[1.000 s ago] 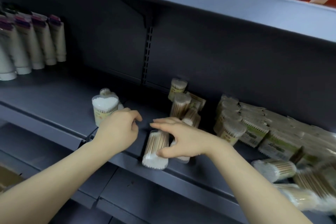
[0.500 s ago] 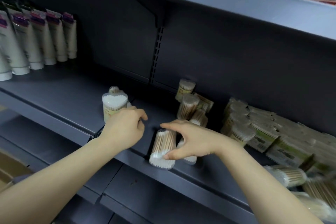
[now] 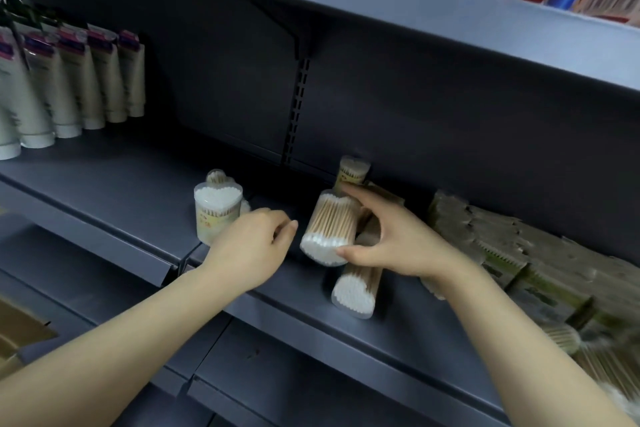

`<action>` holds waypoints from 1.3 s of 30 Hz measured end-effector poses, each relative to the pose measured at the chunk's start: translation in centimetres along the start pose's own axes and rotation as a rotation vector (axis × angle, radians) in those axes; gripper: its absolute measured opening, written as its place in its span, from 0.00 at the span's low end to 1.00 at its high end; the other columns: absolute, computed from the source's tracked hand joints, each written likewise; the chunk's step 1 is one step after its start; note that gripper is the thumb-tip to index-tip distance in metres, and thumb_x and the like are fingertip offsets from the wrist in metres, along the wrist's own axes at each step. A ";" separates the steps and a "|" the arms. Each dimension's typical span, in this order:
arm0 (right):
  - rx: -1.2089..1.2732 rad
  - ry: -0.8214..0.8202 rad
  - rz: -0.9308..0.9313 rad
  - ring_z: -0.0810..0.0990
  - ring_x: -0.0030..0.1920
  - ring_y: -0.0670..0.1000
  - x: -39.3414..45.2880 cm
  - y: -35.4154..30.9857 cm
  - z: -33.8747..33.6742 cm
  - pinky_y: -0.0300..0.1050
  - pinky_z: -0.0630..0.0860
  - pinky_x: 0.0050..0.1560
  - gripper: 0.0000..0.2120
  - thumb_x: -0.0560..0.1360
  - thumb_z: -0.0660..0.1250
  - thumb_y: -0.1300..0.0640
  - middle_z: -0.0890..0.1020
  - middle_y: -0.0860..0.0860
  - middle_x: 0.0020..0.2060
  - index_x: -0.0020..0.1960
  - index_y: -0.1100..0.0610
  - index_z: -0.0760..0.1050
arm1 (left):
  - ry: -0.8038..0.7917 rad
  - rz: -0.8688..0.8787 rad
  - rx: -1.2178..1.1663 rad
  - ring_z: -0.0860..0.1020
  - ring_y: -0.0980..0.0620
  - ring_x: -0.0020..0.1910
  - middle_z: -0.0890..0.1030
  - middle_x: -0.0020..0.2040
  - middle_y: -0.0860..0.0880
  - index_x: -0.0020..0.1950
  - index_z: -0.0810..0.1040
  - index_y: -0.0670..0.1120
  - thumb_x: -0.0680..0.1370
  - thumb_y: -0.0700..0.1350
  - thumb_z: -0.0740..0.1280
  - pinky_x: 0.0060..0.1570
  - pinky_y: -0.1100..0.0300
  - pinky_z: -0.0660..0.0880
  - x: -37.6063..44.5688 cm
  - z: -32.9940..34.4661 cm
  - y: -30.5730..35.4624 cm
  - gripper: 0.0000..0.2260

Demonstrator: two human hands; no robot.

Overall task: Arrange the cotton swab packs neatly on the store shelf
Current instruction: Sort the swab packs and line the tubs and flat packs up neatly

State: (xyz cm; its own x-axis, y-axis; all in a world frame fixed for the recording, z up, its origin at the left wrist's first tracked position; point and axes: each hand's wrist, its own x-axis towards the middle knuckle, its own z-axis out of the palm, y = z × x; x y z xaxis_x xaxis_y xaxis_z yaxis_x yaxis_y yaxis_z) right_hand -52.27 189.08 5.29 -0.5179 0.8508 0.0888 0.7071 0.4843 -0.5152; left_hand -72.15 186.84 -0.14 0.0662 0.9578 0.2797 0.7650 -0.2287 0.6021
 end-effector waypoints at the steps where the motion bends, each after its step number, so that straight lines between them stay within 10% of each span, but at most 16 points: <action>1: -0.009 0.035 -0.003 0.60 0.68 0.36 -0.2 0.2 -0.2 0.22 0.55 0.62 0.43 0.65 0.74 0.50 0.63 0.42 0.71 0.74 0.48 0.56 | -0.009 -0.001 -0.028 0.72 0.50 0.33 0.70 0.31 0.51 0.33 0.68 0.49 0.80 0.49 0.57 0.35 0.53 0.70 0.1 0.1 0.2 0.16; 9: 0.098 0.195 0.038 0.60 0.71 0.40 -3.1 1.6 -1.7 0.43 0.60 0.72 0.41 0.58 0.68 0.41 0.60 0.41 0.71 0.65 0.30 0.50 | -0.102 0.076 -0.250 0.78 0.48 0.41 0.81 0.40 0.43 0.44 0.77 0.42 0.81 0.52 0.54 0.44 0.50 0.74 1.0 1.7 3.6 0.18; 13: 0.138 0.195 0.083 0.61 0.68 0.35 -4.8 2.7 -2.1 0.33 0.61 0.68 0.44 0.64 0.74 0.52 0.60 0.42 0.72 0.68 0.36 0.50 | -0.183 0.081 -0.361 0.75 0.61 0.35 0.77 0.34 0.55 0.39 0.73 0.54 0.80 0.52 0.56 0.34 0.67 0.70 1.2 2.9 6.0 0.12; 17: 0.151 0.218 0.112 0.60 0.67 0.34 -6.6 4.4 -2.2 0.21 0.58 0.61 0.44 0.67 0.74 0.61 0.59 0.40 0.70 0.70 0.41 0.49 | -0.273 0.019 -0.512 0.80 0.49 0.47 0.82 0.46 0.45 0.53 0.78 0.46 0.79 0.52 0.60 0.52 0.53 0.76 1.6 4.5 7.8 0.13; 23: 0.128 0.244 0.142 0.59 0.68 0.32 -8.5 5.9 -2.7 0.28 0.59 0.65 0.48 0.63 0.73 0.48 0.57 0.40 0.72 0.75 0.48 0.50 | -0.383 -0.081 -0.708 0.80 0.55 0.43 0.79 0.47 0.50 0.71 0.66 0.42 0.78 0.46 0.64 0.47 0.64 0.76 2.1 6.1 10.3 0.22; 35: 0.231 0.315 0.159 0.64 0.56 0.23 -10.9 7.2 -4.0 0.20 0.62 0.56 0.39 0.66 0.76 0.61 0.63 0.38 0.64 0.65 0.38 0.58 | -0.469 -0.066 -0.620 0.81 0.48 0.47 0.82 0.47 0.42 0.59 0.70 0.49 0.75 0.41 0.64 0.49 0.55 0.79 3.0 8.0 12.4 0.14; 39: 0.290 0.376 0.153 0.71 0.61 0.36 -10.9 7.9 -4.2 0.30 0.68 0.60 0.28 0.70 0.72 0.60 0.71 0.40 0.61 0.58 0.35 0.65 | -0.517 -0.033 -0.603 0.78 0.49 0.40 0.82 0.46 0.40 0.53 0.74 0.46 0.66 0.45 0.67 0.46 0.52 0.76 2.9 8.2 13.2 0.16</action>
State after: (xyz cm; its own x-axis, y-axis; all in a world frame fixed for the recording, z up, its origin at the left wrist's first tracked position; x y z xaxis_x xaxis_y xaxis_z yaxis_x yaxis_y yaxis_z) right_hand -39.05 184.50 3.89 -0.1711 0.9482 0.2676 0.5704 0.3168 -0.7578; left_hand -56.66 188.03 2.48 0.4515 0.8914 -0.0394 0.3028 -0.1116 0.9465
